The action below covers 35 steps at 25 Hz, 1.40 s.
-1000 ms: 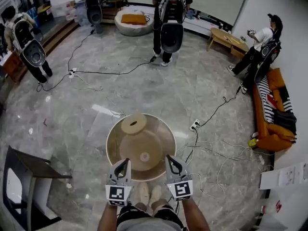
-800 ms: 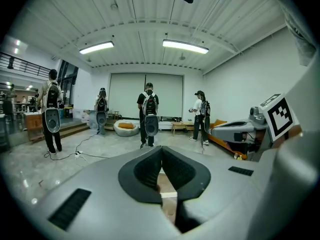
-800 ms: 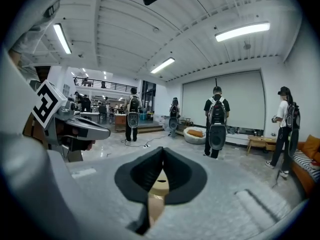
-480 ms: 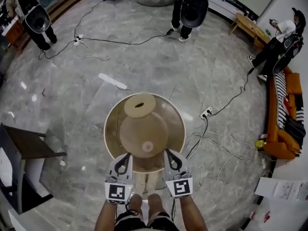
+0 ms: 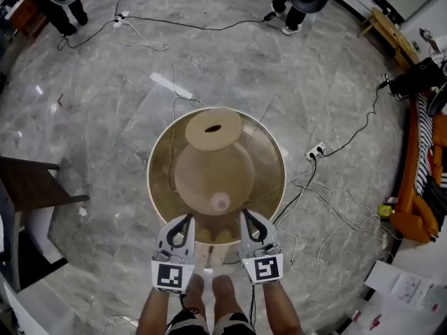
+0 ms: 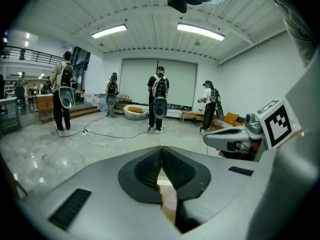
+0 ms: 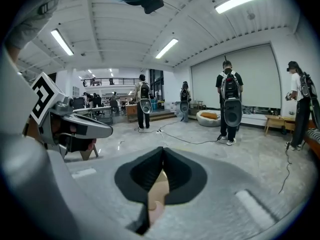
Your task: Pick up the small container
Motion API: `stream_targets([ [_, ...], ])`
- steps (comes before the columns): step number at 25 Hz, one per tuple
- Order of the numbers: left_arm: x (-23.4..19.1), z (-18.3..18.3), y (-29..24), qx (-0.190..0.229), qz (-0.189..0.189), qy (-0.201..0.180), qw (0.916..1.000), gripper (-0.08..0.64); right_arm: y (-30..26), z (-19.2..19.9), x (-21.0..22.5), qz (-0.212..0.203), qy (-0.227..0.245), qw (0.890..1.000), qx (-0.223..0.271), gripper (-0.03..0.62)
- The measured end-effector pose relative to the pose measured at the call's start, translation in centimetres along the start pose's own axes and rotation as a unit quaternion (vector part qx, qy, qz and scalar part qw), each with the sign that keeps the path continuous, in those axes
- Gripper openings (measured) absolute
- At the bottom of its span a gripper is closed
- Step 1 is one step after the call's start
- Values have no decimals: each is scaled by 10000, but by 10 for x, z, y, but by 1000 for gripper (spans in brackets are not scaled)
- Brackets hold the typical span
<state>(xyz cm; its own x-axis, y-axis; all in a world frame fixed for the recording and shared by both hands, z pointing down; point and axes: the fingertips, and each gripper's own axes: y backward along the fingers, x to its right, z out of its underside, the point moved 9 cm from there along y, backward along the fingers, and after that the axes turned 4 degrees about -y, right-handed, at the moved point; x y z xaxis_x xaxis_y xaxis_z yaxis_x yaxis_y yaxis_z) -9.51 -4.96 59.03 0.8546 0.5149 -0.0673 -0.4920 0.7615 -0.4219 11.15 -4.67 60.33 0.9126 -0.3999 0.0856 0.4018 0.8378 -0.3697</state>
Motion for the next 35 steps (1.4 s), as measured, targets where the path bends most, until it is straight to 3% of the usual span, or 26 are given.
stream_targets([
  [4,-4,32,-13,-134,-73,305,9994,18,-19,34,0,-125,7,9998,-143,0],
  [15,-16,115,-49,-410,-131,499,9978,18,-59,121,3,-294,-108,9987,-404,0],
  [27,-25,156,-67,-518,-140,582,9969,18,-82,172,-3,-475,-203,9971,-552,2],
  [29,-26,159,-67,-541,-152,600,9966,18,-87,176,-3,-572,-191,9965,-586,87],
  [31,-27,163,-67,-573,-168,625,9963,18,-93,181,-4,-608,-159,9962,-605,94],
  [35,-30,170,-66,-609,-168,654,9959,18,-104,189,-9,-681,-142,9956,-629,169],
])
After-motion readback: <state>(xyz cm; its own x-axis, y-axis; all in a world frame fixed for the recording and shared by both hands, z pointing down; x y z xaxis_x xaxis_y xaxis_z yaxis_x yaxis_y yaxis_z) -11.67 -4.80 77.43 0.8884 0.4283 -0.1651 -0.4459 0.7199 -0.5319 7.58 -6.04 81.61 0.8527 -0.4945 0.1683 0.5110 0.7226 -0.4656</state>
